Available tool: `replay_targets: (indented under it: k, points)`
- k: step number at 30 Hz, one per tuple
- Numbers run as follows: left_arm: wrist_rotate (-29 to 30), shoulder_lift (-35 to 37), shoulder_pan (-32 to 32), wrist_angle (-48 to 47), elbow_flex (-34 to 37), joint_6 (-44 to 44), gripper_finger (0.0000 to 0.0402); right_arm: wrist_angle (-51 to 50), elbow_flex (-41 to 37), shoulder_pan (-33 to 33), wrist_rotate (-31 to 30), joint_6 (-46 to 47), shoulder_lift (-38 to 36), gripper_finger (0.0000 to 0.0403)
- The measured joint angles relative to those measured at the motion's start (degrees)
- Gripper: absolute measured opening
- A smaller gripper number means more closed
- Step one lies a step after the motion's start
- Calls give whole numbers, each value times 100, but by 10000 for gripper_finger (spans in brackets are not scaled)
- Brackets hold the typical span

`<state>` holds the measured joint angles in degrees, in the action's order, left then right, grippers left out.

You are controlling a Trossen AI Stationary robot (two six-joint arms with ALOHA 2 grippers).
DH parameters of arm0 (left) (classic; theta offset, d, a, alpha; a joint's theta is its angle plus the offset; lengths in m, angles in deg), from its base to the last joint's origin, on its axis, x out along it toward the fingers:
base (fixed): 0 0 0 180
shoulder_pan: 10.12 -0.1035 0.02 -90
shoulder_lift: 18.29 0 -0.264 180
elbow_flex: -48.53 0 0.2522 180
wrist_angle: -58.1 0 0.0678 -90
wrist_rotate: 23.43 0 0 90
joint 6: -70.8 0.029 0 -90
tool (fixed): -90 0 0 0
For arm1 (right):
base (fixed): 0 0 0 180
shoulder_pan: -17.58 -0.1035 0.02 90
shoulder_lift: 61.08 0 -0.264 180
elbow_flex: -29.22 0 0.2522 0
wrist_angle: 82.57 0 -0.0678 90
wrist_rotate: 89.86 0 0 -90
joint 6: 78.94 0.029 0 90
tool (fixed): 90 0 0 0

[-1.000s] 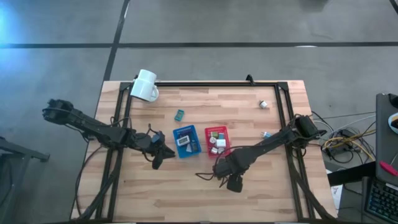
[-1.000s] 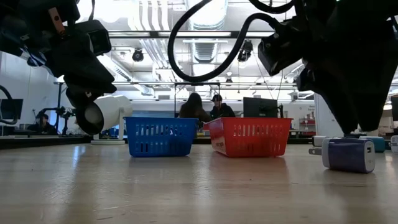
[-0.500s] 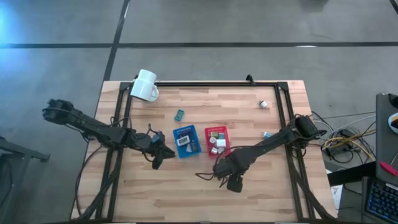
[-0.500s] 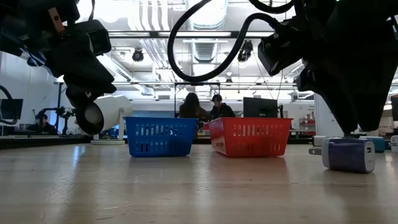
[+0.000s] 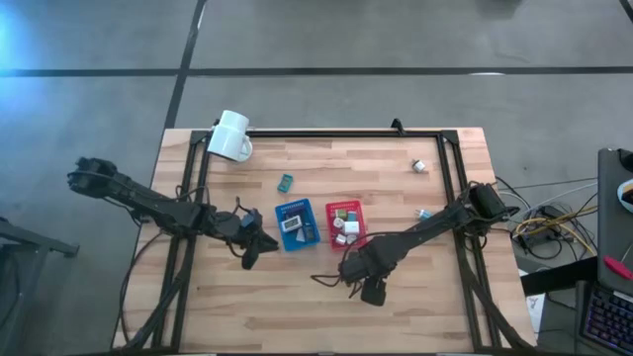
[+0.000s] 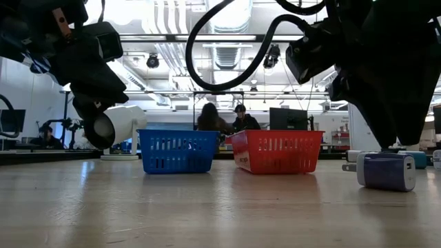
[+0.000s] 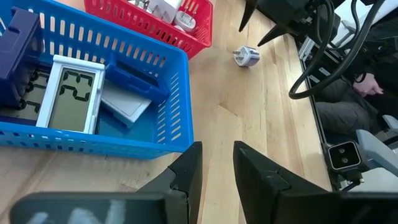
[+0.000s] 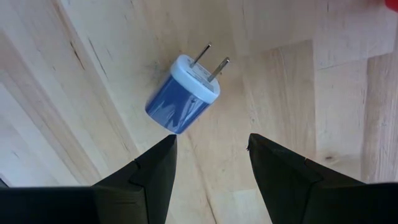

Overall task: Pick & Place Office items
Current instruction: Put the violet charger adapter into the red bin

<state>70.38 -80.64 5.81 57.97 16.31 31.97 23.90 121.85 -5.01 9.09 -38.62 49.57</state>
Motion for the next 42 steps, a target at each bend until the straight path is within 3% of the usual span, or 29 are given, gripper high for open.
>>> replay_targets:
  k: [42]
  points:
    - [0, 0, 74, -44, 0, -63, 94, 227, 0, 4, -2, 3, 0, 194]
